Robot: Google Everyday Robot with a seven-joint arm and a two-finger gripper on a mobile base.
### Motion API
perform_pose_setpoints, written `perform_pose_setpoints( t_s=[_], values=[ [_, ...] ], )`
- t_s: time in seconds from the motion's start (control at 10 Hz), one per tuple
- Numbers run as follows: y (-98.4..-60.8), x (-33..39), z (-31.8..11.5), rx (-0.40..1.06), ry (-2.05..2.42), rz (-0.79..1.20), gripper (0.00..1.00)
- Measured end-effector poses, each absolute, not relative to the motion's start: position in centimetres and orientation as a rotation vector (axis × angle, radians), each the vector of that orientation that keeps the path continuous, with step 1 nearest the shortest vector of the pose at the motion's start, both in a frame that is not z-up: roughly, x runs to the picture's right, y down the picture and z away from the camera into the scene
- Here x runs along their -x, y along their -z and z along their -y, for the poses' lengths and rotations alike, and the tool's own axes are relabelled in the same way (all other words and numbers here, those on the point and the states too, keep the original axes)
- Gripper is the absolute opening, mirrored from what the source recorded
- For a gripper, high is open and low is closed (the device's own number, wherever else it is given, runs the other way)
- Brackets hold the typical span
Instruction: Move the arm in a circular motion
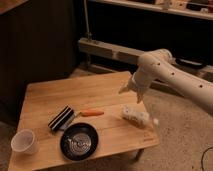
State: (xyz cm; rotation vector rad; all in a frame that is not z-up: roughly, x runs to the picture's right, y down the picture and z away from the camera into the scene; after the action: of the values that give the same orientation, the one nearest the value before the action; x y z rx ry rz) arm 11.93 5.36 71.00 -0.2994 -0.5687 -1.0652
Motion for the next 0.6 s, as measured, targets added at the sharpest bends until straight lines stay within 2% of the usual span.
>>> perform_pose_setpoints(
  t_s=[0.3,0.6],
  values=[
    [-69.5,-6.0,-7.0,0.229,1.125,0.674,0.66],
    [-69.0,3.4,-6.7,0.186,1.222,0.770,0.66]
  ],
)
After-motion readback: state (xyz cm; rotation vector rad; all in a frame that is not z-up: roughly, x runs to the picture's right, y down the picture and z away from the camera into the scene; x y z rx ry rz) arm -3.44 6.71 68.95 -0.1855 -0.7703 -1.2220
